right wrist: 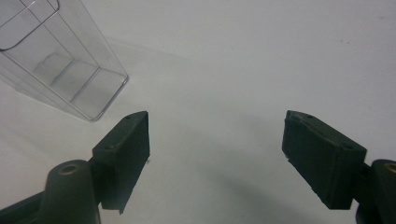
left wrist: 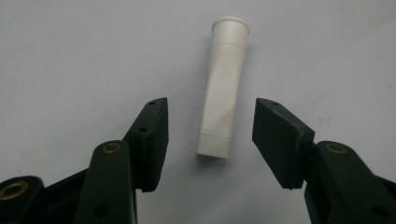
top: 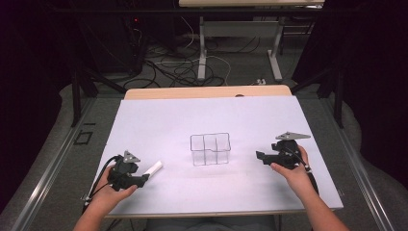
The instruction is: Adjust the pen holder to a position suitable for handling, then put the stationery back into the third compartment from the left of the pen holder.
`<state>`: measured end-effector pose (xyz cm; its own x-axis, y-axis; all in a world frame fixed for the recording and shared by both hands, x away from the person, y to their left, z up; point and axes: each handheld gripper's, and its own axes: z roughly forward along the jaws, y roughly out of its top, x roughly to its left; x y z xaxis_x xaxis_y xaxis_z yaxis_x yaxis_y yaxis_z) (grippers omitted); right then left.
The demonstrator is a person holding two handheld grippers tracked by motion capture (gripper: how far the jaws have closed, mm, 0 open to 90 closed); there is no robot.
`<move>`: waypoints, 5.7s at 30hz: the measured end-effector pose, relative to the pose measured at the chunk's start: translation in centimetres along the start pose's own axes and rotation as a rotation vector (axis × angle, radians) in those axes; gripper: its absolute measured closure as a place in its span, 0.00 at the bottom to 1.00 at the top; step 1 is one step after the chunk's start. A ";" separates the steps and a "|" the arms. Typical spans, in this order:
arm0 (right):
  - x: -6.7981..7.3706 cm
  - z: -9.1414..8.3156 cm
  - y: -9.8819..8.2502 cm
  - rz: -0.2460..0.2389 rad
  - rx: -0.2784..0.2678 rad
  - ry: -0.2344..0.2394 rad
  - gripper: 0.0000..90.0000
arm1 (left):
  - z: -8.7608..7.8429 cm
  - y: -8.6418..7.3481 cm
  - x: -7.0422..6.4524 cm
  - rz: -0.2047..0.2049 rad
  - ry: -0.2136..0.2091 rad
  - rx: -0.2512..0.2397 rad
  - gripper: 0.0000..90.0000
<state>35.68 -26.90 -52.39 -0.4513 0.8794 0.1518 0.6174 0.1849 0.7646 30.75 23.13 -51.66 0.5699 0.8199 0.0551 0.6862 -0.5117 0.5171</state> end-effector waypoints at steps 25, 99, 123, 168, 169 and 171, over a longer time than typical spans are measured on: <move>0.1 0.7 -0.3 -0.007 0.047 0.026 0.20 | 1.8 0.2 -0.1 0.073 -0.015 0.153 0.74; 1.5 0.2 0.3 0.029 -0.002 0.023 0.16 | -1.6 1.8 0.5 -0.119 -0.082 -0.185 0.79; 2.5 0.2 0.8 0.076 -0.045 0.102 0.12 | -2.9 3.7 -3.2 -0.184 -0.105 -0.454 0.79; 7.9 0.0 6.9 0.181 -0.138 0.367 0.46 | -1.3 9.9 -8.2 -0.147 -0.182 -0.575 0.79; 8.1 0.2 6.9 0.197 -0.143 0.388 0.46 | -1.2 10.0 -8.4 -0.144 -0.185 -0.573 0.79; 8.5 0.5 6.8 0.235 -0.139 0.438 0.46 | -1.0 10.1 -8.9 -0.134 -0.191 -0.572 0.79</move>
<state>36.39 -17.98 -46.19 -0.5567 0.6183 0.5548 0.6563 -0.0821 0.7500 32.12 10.98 -46.06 0.6025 0.7800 -0.1690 0.4362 -0.1445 0.8881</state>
